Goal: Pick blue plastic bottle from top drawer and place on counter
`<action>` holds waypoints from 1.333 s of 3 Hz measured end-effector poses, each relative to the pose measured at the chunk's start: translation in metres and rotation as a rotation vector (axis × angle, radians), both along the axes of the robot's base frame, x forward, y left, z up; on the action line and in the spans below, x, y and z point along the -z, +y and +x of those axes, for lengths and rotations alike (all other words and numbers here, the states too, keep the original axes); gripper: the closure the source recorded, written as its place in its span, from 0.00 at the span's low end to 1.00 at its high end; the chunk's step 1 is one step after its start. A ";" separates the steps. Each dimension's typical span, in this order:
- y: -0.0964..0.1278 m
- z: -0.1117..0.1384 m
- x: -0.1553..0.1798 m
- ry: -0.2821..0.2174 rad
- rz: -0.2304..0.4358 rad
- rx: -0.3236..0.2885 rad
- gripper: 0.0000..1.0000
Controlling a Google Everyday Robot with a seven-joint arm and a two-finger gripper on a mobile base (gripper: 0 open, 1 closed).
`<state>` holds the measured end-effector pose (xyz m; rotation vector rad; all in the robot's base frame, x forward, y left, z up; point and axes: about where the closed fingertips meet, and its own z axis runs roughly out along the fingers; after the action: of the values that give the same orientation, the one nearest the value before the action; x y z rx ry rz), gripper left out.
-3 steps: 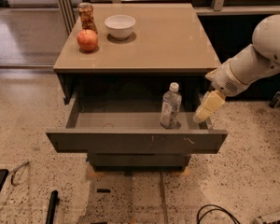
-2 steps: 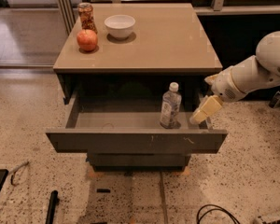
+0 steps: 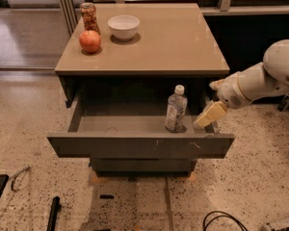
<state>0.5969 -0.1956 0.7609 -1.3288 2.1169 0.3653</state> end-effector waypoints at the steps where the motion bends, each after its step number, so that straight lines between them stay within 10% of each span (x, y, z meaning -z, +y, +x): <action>1: 0.006 0.001 0.008 -0.028 0.020 0.005 0.24; 4: 0.039 0.032 0.028 -0.111 0.085 -0.020 0.08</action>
Offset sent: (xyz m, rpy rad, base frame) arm 0.0167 0.0271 -0.0174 0.0748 -0.1081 0.0082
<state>0.6286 -0.1566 0.7325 -1.2922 1.9766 0.3769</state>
